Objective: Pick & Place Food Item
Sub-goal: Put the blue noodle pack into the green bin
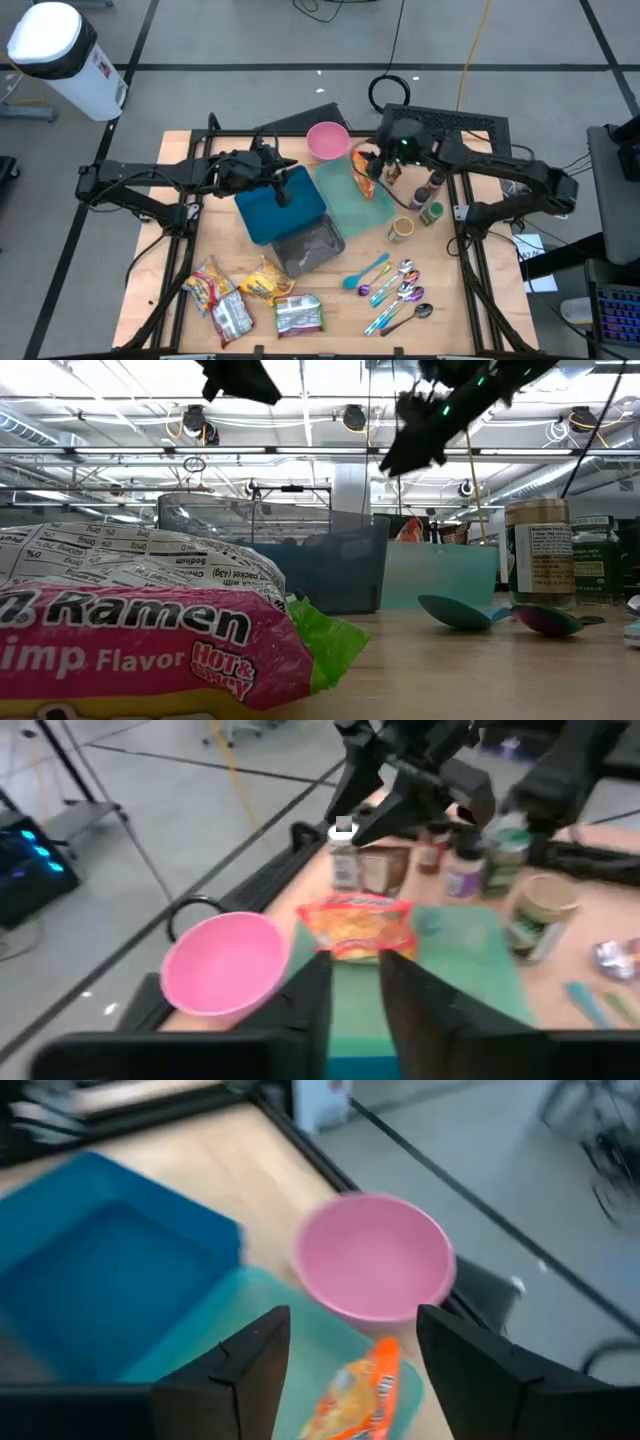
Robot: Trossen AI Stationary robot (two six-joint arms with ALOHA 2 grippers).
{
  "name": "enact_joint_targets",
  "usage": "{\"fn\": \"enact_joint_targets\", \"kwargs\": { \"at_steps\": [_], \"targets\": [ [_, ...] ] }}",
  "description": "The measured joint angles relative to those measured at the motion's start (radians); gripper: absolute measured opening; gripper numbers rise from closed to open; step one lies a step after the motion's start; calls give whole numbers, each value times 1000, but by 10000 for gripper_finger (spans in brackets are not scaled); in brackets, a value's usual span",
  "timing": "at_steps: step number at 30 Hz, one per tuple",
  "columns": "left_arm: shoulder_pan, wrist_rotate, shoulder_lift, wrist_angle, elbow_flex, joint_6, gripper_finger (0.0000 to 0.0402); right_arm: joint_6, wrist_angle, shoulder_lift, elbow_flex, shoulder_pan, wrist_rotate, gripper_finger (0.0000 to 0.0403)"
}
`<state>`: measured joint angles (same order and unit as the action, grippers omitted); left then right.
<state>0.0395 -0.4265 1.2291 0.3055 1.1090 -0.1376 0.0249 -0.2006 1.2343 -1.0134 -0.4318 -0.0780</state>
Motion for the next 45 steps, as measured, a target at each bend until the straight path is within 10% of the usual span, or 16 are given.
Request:
{"fn": "enact_joint_targets", "kwargs": {
  "at_steps": [14,24,45],
  "targets": [
    [-167,35,-32,477,1,-558,298,41,57,-318,159,356,1,199],
    [-407,97,-25,832,-1,-1162,308,31,300,-344,320,473,1,197],
    [-852,508,57,878,-209,-2046,308,31,303,-343,369,659,1,196]
  ]
}}
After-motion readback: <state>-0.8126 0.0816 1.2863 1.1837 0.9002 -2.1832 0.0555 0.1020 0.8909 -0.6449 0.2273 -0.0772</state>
